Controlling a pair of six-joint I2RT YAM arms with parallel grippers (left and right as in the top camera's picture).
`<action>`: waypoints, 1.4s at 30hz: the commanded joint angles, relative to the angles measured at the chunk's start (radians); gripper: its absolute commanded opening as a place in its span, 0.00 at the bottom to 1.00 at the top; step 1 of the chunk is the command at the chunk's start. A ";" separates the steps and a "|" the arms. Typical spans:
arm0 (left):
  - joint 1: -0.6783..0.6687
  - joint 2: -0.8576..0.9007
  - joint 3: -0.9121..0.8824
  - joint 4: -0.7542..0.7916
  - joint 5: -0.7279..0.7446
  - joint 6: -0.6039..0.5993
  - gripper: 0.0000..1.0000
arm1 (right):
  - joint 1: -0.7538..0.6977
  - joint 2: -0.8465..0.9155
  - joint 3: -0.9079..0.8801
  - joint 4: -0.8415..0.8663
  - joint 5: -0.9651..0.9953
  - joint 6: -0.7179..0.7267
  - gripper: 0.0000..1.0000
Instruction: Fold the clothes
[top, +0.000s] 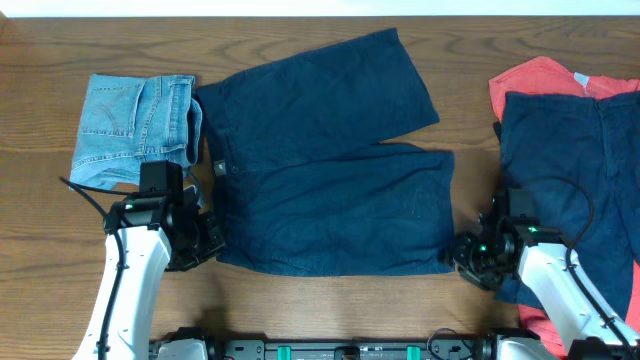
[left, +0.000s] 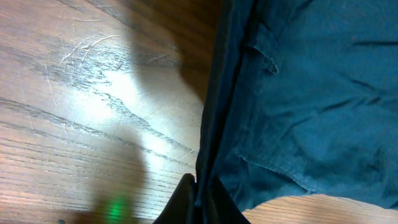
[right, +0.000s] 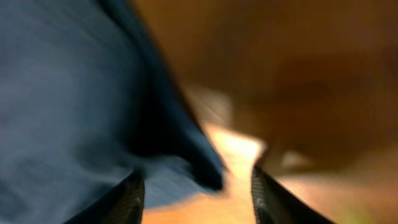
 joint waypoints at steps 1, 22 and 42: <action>0.002 -0.009 0.018 0.005 -0.009 0.009 0.06 | -0.003 0.034 -0.057 0.052 -0.051 0.007 0.47; 0.002 -0.009 0.018 0.004 -0.010 0.028 0.07 | -0.021 0.025 0.053 -0.114 0.059 -0.029 0.01; 0.002 -0.009 0.018 0.021 -0.013 0.028 0.07 | -0.032 0.015 0.064 -0.241 -0.004 0.004 0.54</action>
